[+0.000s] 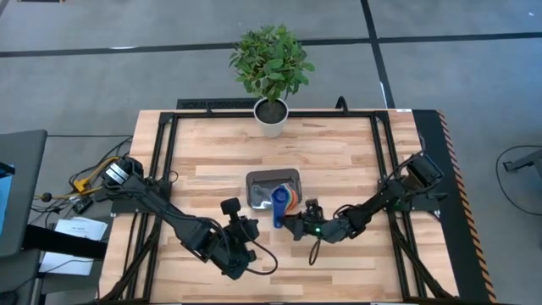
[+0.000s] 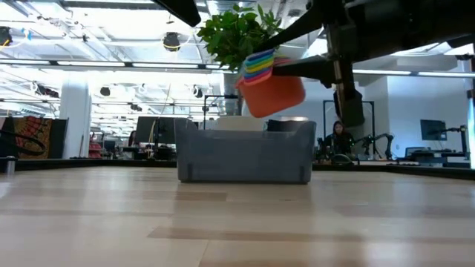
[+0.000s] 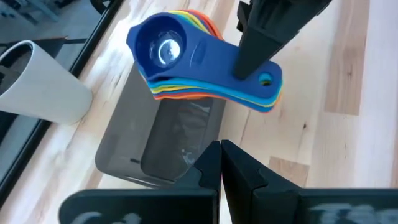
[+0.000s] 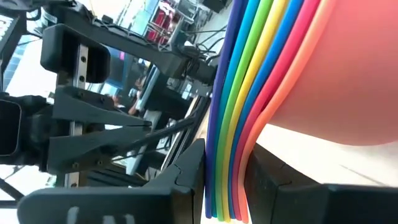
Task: Nest measuring cups in basket
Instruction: Put the nested measuring cups into the black bin
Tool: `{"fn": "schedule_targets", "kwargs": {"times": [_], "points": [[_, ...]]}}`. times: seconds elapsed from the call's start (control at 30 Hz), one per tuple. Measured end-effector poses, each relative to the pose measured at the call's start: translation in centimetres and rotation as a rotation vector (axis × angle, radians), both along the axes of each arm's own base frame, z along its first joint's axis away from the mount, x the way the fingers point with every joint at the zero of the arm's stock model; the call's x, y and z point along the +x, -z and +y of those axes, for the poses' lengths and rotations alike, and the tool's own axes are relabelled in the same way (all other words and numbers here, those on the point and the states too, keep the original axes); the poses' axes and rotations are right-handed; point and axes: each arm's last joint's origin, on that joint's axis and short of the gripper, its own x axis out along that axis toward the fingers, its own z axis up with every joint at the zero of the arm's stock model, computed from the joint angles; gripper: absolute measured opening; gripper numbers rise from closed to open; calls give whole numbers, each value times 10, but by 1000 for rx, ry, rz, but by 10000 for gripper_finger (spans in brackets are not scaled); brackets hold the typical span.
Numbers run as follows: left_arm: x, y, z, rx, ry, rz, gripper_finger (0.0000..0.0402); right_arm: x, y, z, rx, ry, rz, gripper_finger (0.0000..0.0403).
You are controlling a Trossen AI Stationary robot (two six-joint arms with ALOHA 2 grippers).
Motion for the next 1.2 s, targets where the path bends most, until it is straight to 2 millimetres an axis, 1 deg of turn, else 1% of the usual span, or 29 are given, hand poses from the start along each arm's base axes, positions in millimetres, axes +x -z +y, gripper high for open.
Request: {"fn": "schedule_targets", "kwargs": {"times": [0.13,0.27,0.33,0.47,0.6,0.73,0.9,1.0,1.2], "points": [[0,0,0,6,2,3,0,0,0,1,57,15,-20,103],[0,0,0,10,4,5,0,4,18,2,90,49,-32,102],[-1,2,0,9,1,5,0,13,22,4,137,46,-82,103],[-3,8,1,12,-5,20,0,21,36,3,148,29,-131,103],[-6,14,3,6,-23,34,0,27,41,-4,137,25,-167,103],[-7,14,3,0,-33,34,0,29,39,-10,110,38,-180,103],[-7,14,3,2,-32,35,0,30,34,-13,78,48,-198,103],[-7,14,3,1,-32,34,0,31,36,-15,82,63,-191,103],[-7,14,3,0,-34,31,0,42,43,-15,97,94,-165,103]]}}
